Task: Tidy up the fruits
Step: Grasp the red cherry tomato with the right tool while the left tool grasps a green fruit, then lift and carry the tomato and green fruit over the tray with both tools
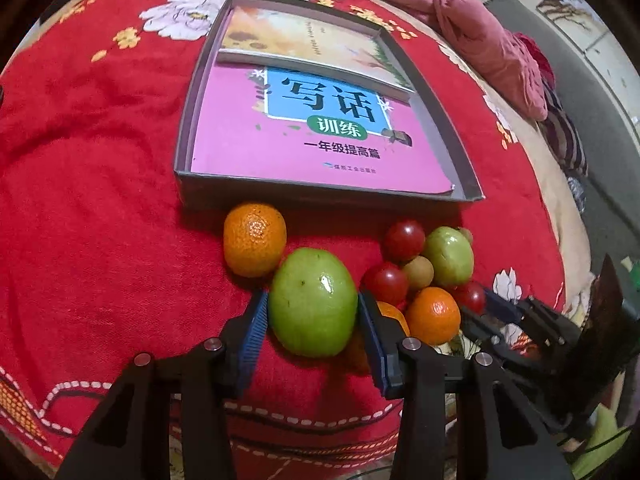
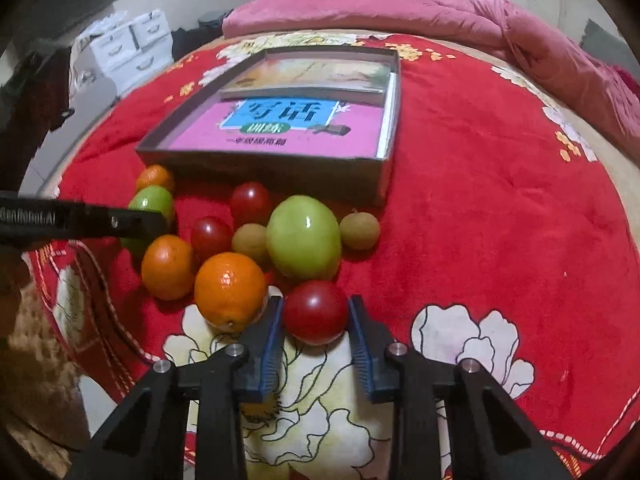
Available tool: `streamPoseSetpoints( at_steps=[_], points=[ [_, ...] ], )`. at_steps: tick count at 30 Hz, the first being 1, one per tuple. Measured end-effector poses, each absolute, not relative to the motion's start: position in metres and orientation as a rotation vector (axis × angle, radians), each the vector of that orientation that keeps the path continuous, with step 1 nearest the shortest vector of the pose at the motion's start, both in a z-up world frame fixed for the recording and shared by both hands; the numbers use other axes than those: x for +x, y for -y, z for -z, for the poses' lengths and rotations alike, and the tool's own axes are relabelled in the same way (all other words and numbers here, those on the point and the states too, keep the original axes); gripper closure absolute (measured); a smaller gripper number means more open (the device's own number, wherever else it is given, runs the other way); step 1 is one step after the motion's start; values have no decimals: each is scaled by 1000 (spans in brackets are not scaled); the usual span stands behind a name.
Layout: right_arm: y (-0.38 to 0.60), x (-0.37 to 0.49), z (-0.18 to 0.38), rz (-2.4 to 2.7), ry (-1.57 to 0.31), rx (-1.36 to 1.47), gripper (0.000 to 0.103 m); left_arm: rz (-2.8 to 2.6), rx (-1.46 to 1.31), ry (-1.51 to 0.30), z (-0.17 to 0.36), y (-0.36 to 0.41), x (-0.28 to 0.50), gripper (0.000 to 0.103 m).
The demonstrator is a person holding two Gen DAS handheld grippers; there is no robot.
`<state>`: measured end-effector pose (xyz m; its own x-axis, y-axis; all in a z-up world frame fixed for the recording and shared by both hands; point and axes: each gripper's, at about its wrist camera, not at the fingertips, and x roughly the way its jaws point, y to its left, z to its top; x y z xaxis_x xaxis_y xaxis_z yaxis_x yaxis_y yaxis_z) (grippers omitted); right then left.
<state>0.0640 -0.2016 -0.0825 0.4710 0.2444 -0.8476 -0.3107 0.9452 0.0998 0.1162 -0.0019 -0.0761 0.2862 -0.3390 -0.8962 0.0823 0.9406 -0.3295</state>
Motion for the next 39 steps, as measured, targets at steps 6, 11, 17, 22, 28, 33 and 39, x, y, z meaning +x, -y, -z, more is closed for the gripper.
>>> streamPoseSetpoints(
  at_steps=[6,11,17,22,28,33,39],
  points=[
    [210,63,75,-334,-1006,-27,70,285,-222,-1231,69,-1,111,57],
    [215,64,58,-344,-966,25,70,281,-207,-1189,52,-4,108,57],
    [212,73,33,-368,-912,49,70,273,-197,-1118,25,-8,108,57],
    [207,83,20,-385,-878,47,70,256,-171,-1072,10,-8,115,57],
    [201,97,17,-384,-869,29,70,218,-142,-1053,8,-6,130,57],
    [194,111,21,-380,-871,15,70,180,-107,-1047,12,-2,145,57],
    [185,132,28,-362,-879,-12,71,142,-64,-1059,25,6,163,57]
  ],
)
